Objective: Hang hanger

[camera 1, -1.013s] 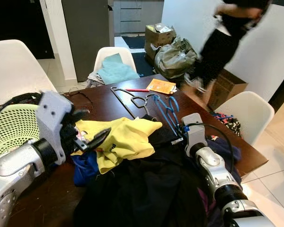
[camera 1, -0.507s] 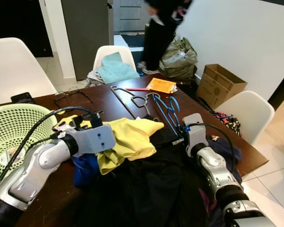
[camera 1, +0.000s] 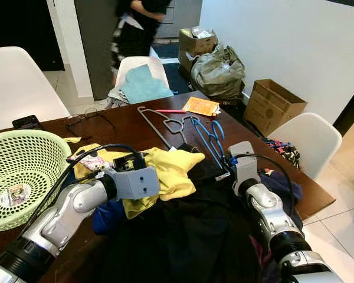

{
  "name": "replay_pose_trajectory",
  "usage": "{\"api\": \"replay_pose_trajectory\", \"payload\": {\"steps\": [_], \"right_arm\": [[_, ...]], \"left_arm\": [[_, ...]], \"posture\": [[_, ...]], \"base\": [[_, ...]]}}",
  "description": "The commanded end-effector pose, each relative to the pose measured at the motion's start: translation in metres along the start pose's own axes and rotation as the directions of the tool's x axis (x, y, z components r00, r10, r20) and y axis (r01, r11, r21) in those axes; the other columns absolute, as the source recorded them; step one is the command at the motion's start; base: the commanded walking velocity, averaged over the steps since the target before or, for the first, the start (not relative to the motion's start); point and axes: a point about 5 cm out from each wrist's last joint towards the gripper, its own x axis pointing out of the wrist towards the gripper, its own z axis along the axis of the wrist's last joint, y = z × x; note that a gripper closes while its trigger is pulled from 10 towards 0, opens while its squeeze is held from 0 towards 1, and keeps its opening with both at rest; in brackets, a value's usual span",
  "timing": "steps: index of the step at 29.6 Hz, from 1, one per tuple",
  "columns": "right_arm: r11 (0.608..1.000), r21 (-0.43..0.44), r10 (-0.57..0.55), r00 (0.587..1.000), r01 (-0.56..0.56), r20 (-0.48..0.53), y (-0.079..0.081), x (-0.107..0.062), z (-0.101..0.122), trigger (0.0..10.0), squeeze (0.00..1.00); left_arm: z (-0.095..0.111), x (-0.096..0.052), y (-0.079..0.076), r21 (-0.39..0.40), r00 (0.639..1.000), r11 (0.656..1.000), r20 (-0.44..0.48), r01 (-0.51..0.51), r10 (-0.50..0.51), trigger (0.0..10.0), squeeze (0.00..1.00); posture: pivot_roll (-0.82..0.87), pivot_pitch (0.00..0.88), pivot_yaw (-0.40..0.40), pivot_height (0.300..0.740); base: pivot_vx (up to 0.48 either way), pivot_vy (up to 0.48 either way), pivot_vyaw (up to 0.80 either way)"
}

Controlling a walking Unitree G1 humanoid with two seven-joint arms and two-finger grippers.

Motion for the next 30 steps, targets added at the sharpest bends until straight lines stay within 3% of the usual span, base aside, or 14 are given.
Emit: {"api": "replay_pose_trajectory", "payload": {"steps": [1, 7, 9, 16, 19, 20, 23, 24, 25, 26, 27, 28, 29, 30], "right_arm": [[1.0, 0.02, 0.004, 0.998, -0.003, -0.061, 0.003, -0.005, -0.014, 10.0, 0.0], [1.0, 0.024, 0.003, 0.998, -0.001, -0.06, 0.003, -0.005, -0.014, 10.0, 0.0], [1.0, 0.026, 0.002, 0.998, 0.0, -0.061, 0.003, -0.004, -0.014, 10.0, 0.0], [1.0, 0.028, 0.003, 0.998, -0.001, -0.062, 0.004, -0.003, -0.013, 10.0, 0.0], [1.0, 0.028, 0.003, 0.998, -0.001, -0.062, 0.004, -0.003, -0.013, 10.0, 0.0], [1.0, 0.03, 0.002, 0.998, 0.0, -0.062, 0.005, -0.002, -0.013, 10.0, 0.0], [1.0, 0.03, 0.002, 0.998, 0.0, -0.062, 0.005, -0.002, -0.013, 10.0, 0.0], [0.999, 0.033, 0.001, 0.998, 0.001, -0.062, 0.006, -0.002, -0.013, 10.0, 0.0], [0.999, 0.033, 0.001, 0.998, 0.001, -0.062, 0.006, -0.002, -0.013, 10.0, 0.0], [0.999, 0.037, 0.0, 0.998, 0.002, -0.062, 0.007, -0.001, -0.013, 10.0, 0.0], [0.999, 0.037, 0.0, 0.998, 0.002, -0.062, 0.007, -0.001, -0.013, 10.0, 0.0], [0.999, 0.041, 0.0, 0.998, 0.003, -0.062, 0.008, -0.001, -0.013, 10.0, 0.0], [0.999, 0.044, -0.001, 0.998, 0.003, -0.062, 0.008, -0.001, -0.013, 10.0, 0.0], [0.999, 0.045, 0.0, 0.998, 0.003, -0.062, 0.009, -0.001, -0.013, 10.0, 0.0]], "left_arm": [[-0.001, 0.002, -0.004, -0.006, 1.0, 1.0, 0.0, 0.011, -0.011, 0.0, 0.0], [-0.004, 0.0, 0.004, -0.01, 0.999, 0.999, -0.009, -0.031, 0.031, 0.0, 0.0], [0.006, 0.0, 0.025, -0.061, 0.991, 0.99, 0.04, -0.123, 0.126, 0.0, 0.0], [0.02, 0.005, 0.047, -0.107, 0.972, 0.975, 0.114, -0.193, 0.205, 0.0, 0.0], [0.02, 0.005, 0.047, -0.107, 0.972, 0.975, 0.114, -0.193, 0.205, 0.0, 0.0], [0.028, 0.006, 0.059, -0.151, 0.957, 0.963, 0.155, -0.223, 0.246, 0.0, 0.0], [0.028, 0.006, 0.059, -0.151, 0.957, 0.963, 0.155, -0.223, 0.246, 0.0, 0.0], [0.046, 0.003, 0.089, -0.304, 0.901, 0.909, 0.239, -0.285, 0.362, 0.0, 0.0], [0.046, 0.003, 0.089, -0.304, 0.901, 0.909, 0.239, -0.285, 0.362, 0.0, 0.0], [0.07, -0.009, 0.13, -0.436, 0.808, 0.842, 0.341, -0.318, 0.481, 0.0, 0.0], [0.07, -0.009, 0.13, -0.436, 0.808, 0.842, 0.341, -0.318, 0.481, 0.0, 0.0], [0.093, -0.025, 0.163, -0.526, 0.705, 0.792, 0.431, -0.31, 0.563, 0.0, 0.0], [0.107, -0.037, 0.182, -0.568, 0.637, 0.769, 0.485, -0.292, 0.6, 0.0, 0.0], [0.116, -0.044, 0.192, -0.581, 0.598, 0.762, 0.512, -0.288, 0.616, 0.0, 0.0]], "posture": [[0.04, 0.0, -0.044, 0.74], [0.04, 0.0, -0.042, 0.74], [0.05, 0.0, -0.045, 0.74], [0.05, 0.0, -0.042, 0.74], [0.05, 0.0, -0.042, 0.74], [0.05, 0.0, -0.042, 0.74], [0.05, 0.0, -0.042, 0.74], [0.06, 0.0, -0.041, 0.74], [0.06, 0.0, -0.041, 0.74], [0.06, 0.0, -0.039, 0.74], [0.06, 0.0, -0.039, 0.74], [0.07, 0.0, -0.038, 0.74], [0.07, 0.0, -0.038, 0.74], [0.07, 0.0, -0.036, 0.74]], "base": [[0.0, 0.0, 0.0], [0.0, 0.0, 0.0], [0.0, 0.0, 0.0], [0.0, 0.0, 0.0], [0.0, 0.0, 0.0], [0.0, 0.0, 0.0], [0.0, 0.0, 0.0], [0.0, 0.0, 0.0], [0.0, 0.0, 0.0], [0.0, 0.0, 0.0], [0.0, 0.0, 0.0], [0.0, 0.0, 0.0], [0.0, 0.0, 0.0], [0.0, 0.0, 0.0]]}}
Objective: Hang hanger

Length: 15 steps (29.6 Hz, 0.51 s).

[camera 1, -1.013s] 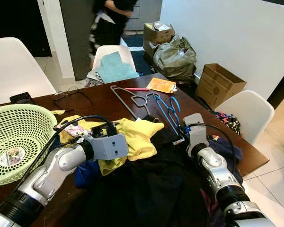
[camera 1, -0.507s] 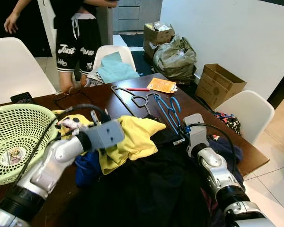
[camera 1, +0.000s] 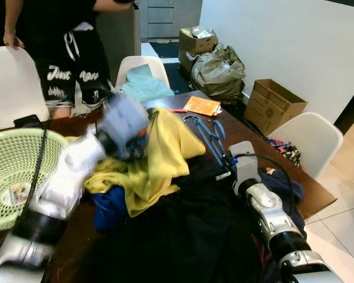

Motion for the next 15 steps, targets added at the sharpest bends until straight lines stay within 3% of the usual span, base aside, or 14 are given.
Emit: {"api": "replay_pose_trajectory", "payload": {"steps": [1, 4, 5, 6, 8, 9, 12, 15], "right_arm": [[0.999, 0.032, 0.005, 0.997, -0.002, -0.075, 0.004, -0.005, -0.018, 10.0, 0.0], [0.999, 0.033, 0.004, 0.997, -0.002, -0.076, 0.004, -0.005, -0.018, 10.0, 0.0], [0.999, 0.034, 0.004, 0.997, -0.002, -0.076, 0.005, -0.005, -0.018, 10.0, 0.0], [0.999, 0.034, 0.004, 0.997, -0.002, -0.076, 0.005, -0.005, -0.018, 10.0, 0.0], [0.999, 0.037, 0.004, 0.997, -0.001, -0.075, 0.006, -0.004, -0.018, 10.0, 0.0], [0.999, 0.037, 0.004, 0.997, -0.001, -0.075, 0.006, -0.004, -0.018, 10.0, 0.0], [0.999, 0.04, 0.002, 0.997, 0.001, -0.074, 0.006, -0.004, -0.018, 10.0, 0.0], [0.999, 0.042, 0.002, 0.997, 0.001, -0.073, 0.006, -0.004, -0.017, 10.0, 0.0]], "left_arm": [[0.021, 0.001, 0.003, -0.041, 0.996, 0.999, 0.091, 0.007, -0.004, 0.0, 0.0], [0.036, 0.005, 0.01, -0.09, 0.989, 0.996, 0.149, -0.002, 0.015, 0.0, 0.0], [0.053, 0.009, 0.018, -0.144, 0.974, 0.989, 0.219, -0.017, 0.048, 0.0, 0.0], [0.053, 0.009, 0.018, -0.144, 0.974, 0.989, 0.219, -0.017, 0.048, 0.0, 0.0], [0.079, 0.012, 0.029, -0.241, 0.943, 0.97, 0.32, -0.015, 0.094, 0.0, 0.0], [0.079, 0.012, 0.029, -0.241, 0.943, 0.97, 0.32, -0.015, 0.094, 0.0, 0.0], [0.096, 0.005, 0.039, -0.371, 0.919, 0.928, 0.37, 0.01, 0.138, 0.0, 0.0], [0.091, -0.003, 0.044, -0.413, 0.919, 0.911, 0.354, -0.014, 0.174, 0.0, 0.0]], "posture": [[0.07, 0.0, -0.036, 0.74], [0.07, 0.0, -0.036, 0.74], [0.07, 0.0, -0.034, 0.74], [0.07, 0.0, -0.034, 0.74], [0.07, 0.0, -0.033, 0.74], [0.07, 0.0, -0.033, 0.74], [0.07, 0.0, -0.033, 0.74], [0.07, 0.0, -0.03, 0.74]], "base": [[0.0, 0.0, 0.0], [0.0, 0.0, 0.0], [0.0, 0.0, 0.0], [0.0, 0.0, 0.0], [0.0, 0.0, 0.0], [0.0, 0.0, 0.0], [0.0, 0.0, 0.0], [0.0, 0.0, 0.0]]}}
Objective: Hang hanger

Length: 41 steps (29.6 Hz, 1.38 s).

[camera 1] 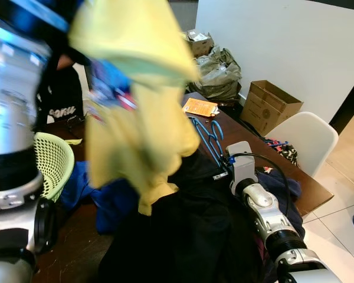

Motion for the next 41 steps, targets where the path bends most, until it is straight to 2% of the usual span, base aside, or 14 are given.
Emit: {"api": "replay_pose_trajectory", "payload": {"steps": [1, 5, 9, 11, 14, 19, 21, 23, 24, 25, 26, 27, 31, 41], "right_arm": [[0.999, 0.031, 0.008, 0.999, -0.006, -0.05, 0.005, -0.003, -0.012, 10.0, 0.0], [0.999, 0.037, 0.007, 0.999, -0.005, -0.05, 0.004, -0.004, -0.013, 10.0, 0.0], [0.999, 0.042, 0.009, 0.999, -0.007, -0.051, 0.002, -0.005, -0.014, 10.0, 0.0], [0.999, 0.042, 0.01, 0.999, -0.008, -0.051, 0.002, -0.005, -0.014, 10.0, 0.0], [0.999, 0.043, 0.011, 0.999, -0.009, -0.052, 0.0, -0.006, -0.014, 10.0, 0.0], [0.999, 0.042, 0.019, 0.998, -0.017, -0.058, -0.001, -0.006, -0.015, 10.0, 0.0], [0.999, 0.039, 0.031, 0.998, -0.029, -0.063, -0.001, -0.005, -0.015, 10.0, 0.0], [0.999, 0.039, 0.031, 0.998, -0.029, -0.063, -0.001, -0.005, -0.015, 10.0, 0.0], [0.999, 0.038, 0.036, 0.997, -0.033, -0.064, -0.001, -0.005, -0.014, 10.0, 0.0], [0.999, 0.038, 0.036, 0.997, -0.033, -0.064, -0.001, -0.005, -0.014, 10.0, 0.0], [0.999, 0.036, 0.039, 0.997, -0.036, -0.065, -0.001, -0.004, -0.014, 10.0, 0.0], [0.999, 0.034, 0.041, 0.997, -0.038, -0.065, -0.001, -0.004, -0.014, 10.0, 0.0], [0.999, 0.031, 0.042, 0.997, -0.04, -0.066, -0.001, -0.004, -0.014, 10.0, 0.0], [0.999, 0.029, 0.037, 0.997, -0.035, -0.068, -0.004, -0.006, -0.015, 10.0, 0.0]], "left_arm": [[0.002, -0.006, 0.005, -0.026, 0.999, 0.999, -0.011, -0.032, 0.032, 0.0, 0.0], [-0.006, -0.053, 0.029, -0.159, 0.979, 0.966, -0.055, -0.202, 0.196, 0.0, 0.0], [-0.047, -0.139, 0.028, -0.217, 0.908, 0.912, -0.317, -0.349, 0.272, 0.0, 0.0], [-0.051, -0.149, 0.025, -0.223, 0.897, 0.907, -0.352, -0.358, 0.268, 0.0, 0.0], [-0.055, -0.197, 0.025, -0.147, 0.801, 0.847, -0.439, -0.511, 0.407, 0.0, 0.0], [-0.045, -0.234, 0.028, -0.025, 0.682, 0.756, -0.453, -0.654, 0.575, 0.0, 0.0], [-0.034, -0.252, 0.037, 0.12, 0.573, 0.667, -0.416, -0.735, 0.706, 0.0, 0.0], [-0.034, -0.252, 0.037, 0.12, 0.573, 0.667, -0.416, -0.735, 0.706, 0.0, 0.0], [-0.027, -0.261, 0.045, 0.224, 0.504, 0.605, -0.379, -0.764, 0.776, 2.2, 0.0], [-0.027, -0.261, 0.045, 0.224, 0.504, 0.605, -0.379, -0.764, 0.776, 2.2, 0.0], [-0.015, -0.267, 0.056, 0.331, 0.429, 0.517, -0.304, -0.79, 0.851, 5.3, 1.0], [-0.003, -0.27, 0.067, 0.427, 0.368, 0.434, -0.231, -0.793, 0.901, 10.0, 1.0], [0.009, -0.265, 0.076, 0.508, 0.334, 0.363, -0.152, -0.781, 0.93, 10.0, 1.0], [-0.018, -0.242, 0.049, 0.695, 0.332, 0.416, -0.262, -0.587, 0.906, 10.0, 1.0]], "posture": [[0.07, 0.0, -0.03, 0.74], [0.07, 0.0, -0.03, 0.74], [0.07, 0.0, -0.031, 0.74], [0.07, 0.0, -0.03, 0.74], [0.08, 0.0, -0.045, 0.74], [0.1, 0.0, -0.06, 0.74], [0.1, 0.0, -0.068, 0.74], [0.1, 0.0, -0.068, 0.74], [0.11, 0.0, -0.075, 0.74], [0.11, 0.0, -0.075, 0.74], [0.1, 0.0, -0.079, 0.74], [0.1, 0.0, -0.079, 0.74], [0.1, 0.0, -0.079, 0.74], [0.1, 0.0, -0.072, 0.74]], "base": [[0.0, 0.0, 0.0], [0.0, 0.0, 0.0], [0.0, 0.0, 0.0], [0.0, 0.0, 0.0], [0.0, 0.0, 0.0], [0.0, 0.0, 0.0], [0.0, 0.0, 0.0], [0.0, 0.0, 0.0], [0.0, 0.0, 0.0], [0.0, 0.0, 0.0], [0.0, 0.0, 0.0], [0.0, 0.0, 0.0], [0.0, 0.0, 0.0], [0.0, 0.0, 0.0]]}}
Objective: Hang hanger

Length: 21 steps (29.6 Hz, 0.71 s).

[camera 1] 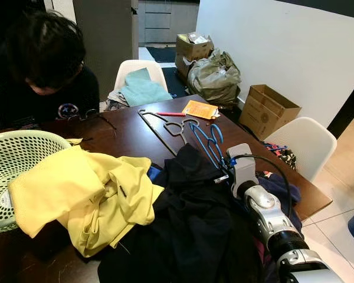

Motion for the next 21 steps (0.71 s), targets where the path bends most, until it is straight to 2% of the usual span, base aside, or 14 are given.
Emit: {"api": "replay_pose_trajectory", "payload": {"steps": [1, 2, 3, 4, 5, 6, 7, 9, 10, 12, 13, 15, 17, 21], "right_arm": [[1.0, 0.025, -0.002, 0.999, 0.003, -0.035, -0.001, -0.003, -0.009, 10.0, 0.0], [1.0, 0.025, -0.002, 0.999, 0.003, -0.035, -0.001, -0.003, -0.009, 10.0, 0.0], [1.0, 0.026, -0.001, 0.999, 0.002, -0.036, -0.002, -0.004, -0.009, 10.0, 0.0], [1.0, 0.026, -0.001, 0.999, 0.002, -0.036, -0.002, -0.004, -0.009, 10.0, 0.0], [1.0, 0.029, 0.001, 0.999, 0.0, -0.037, -0.002, -0.004, -0.009, 10.0, 0.0], [1.0, 0.029, 0.001, 0.999, 0.0, -0.037, -0.002, -0.004, -0.009, 10.0, 0.0], [1.0, 0.031, 0.002, 0.999, -0.001, -0.037, -0.002, -0.004, -0.01, 10.0, 0.0], [1.0, 0.031, 0.002, 0.999, -0.001, -0.037, -0.002, -0.004, -0.01, 10.0, 0.0], [0.999, 0.035, 0.005, 0.999, -0.004, -0.038, -0.002, -0.004, -0.01, 10.0, 0.0], [0.999, 0.035, 0.005, 0.999, -0.004, -0.038, -0.002, -0.004, -0.01, 10.0, 0.0], [0.999, 0.039, 0.009, 0.999, -0.008, -0.04, -0.001, -0.004, -0.01, 10.0, 0.0], [0.999, 0.039, 0.009, 0.999, -0.008, -0.04, -0.001, -0.004, -0.01, 10.0, 0.0], [0.999, 0.046, 0.019, 0.999, -0.017, -0.042, 0.0, -0.004, -0.011, 10.0, 0.0], [0.999, 0.032, 0.043, 0.999, -0.042, -0.023, 0.004, -0.003, -0.008, 10.0, 0.0]], "left_arm": [[-0.006, -0.007, -0.014, 0.039, 0.999, 0.999, -0.05, 0.017, -0.015, 10.0, 1.0], [-0.006, -0.007, -0.014, 0.039, 0.999, 0.999, -0.05, 0.017, -0.015, 10.0, 1.0], [-0.02, -0.021, -0.032, 0.009, 0.992, 0.998, -0.113, 0.064, -0.062, 10.0, 1.0], [-0.02, -0.021, -0.032, 0.009, 0.992, 0.998, -0.113, 0.064, -0.062, 10.0, 1.0], [-0.039, -0.047, -0.055, 0.028, 0.975, 0.989, -0.177, 0.143, -0.136, 10.0, 1.0], [-0.039, -0.047, -0.055, 0.028, 0.975, 0.989, -0.177, 0.143, -0.136, 10.0, 1.0], [-0.05, -0.066, -0.068, 0.033, 0.96, 0.98, -0.21, 0.196, -0.185, 10.0, 1.0], [-0.05, -0.066, -0.068, 0.033, 0.96, 0.98, -0.21, 0.196, -0.185, 10.0, 1.0], [-0.055, -0.083, -0.076, 0.08, 0.956, 0.974, -0.223, 0.21, -0.188, 10.0, 0.0], [-0.055, -0.083, -0.076, 0.08, 0.956, 0.974, -0.223, 0.21, -0.188, 10.0, 0.0], [-0.057, -0.094, -0.076, 0.142, 0.965, 0.974, -0.223, 0.175, -0.141, 10.0, 0.0], [-0.057, -0.094, -0.076, 0.142, 0.965, 0.974, -0.223, 0.175, -0.141, 10.0, 0.0], [-0.062, -0.102, -0.069, 0.232, 0.973, 0.967, -0.226, 0.105, -0.051, 10.0, 0.0], [-0.059, -0.093, -0.07, 0.295, 0.98, 0.95, -0.192, 0.1, -0.044, 10.0, 0.0]], "posture": [[0.1, 0.0, -0.072, 0.74], [0.1, 0.0, -0.072, 0.74], [0.1, 0.0, -0.071, 0.74], [0.1, 0.0, -0.071, 0.74], [0.1, 0.0, -0.072, 0.74], [0.1, 0.0, -0.072, 0.74], [0.1, 0.0, -0.072, 0.74], [0.1, 0.0, -0.072, 0.74], [0.11, 0.0, -0.075, 0.74], [0.11, 0.0, -0.075, 0.74], [0.11, 0.0, -0.075, 0.74], [0.11, 0.0, -0.075, 0.74], [0.13, 0.0, -0.08, 0.74], [0.12, 0.0, -0.076, 0.74]], "base": [[0.0, 0.0, 0.0], [0.0, 0.0, 0.0], [0.0, 0.0, 0.0], [0.0, 0.0, 0.0], [0.0, 0.0, 0.0], [0.0, 0.0, 0.0], [0.0, 0.0, 0.0], [0.0, 0.0, 0.0], [0.0, 0.0, 0.0], [0.0, 0.0, 0.0], [0.0, 0.0, 0.0], [0.0, 0.0, 0.0], [0.0, 0.0, 0.0], [0.0, 0.0, 0.0]]}}
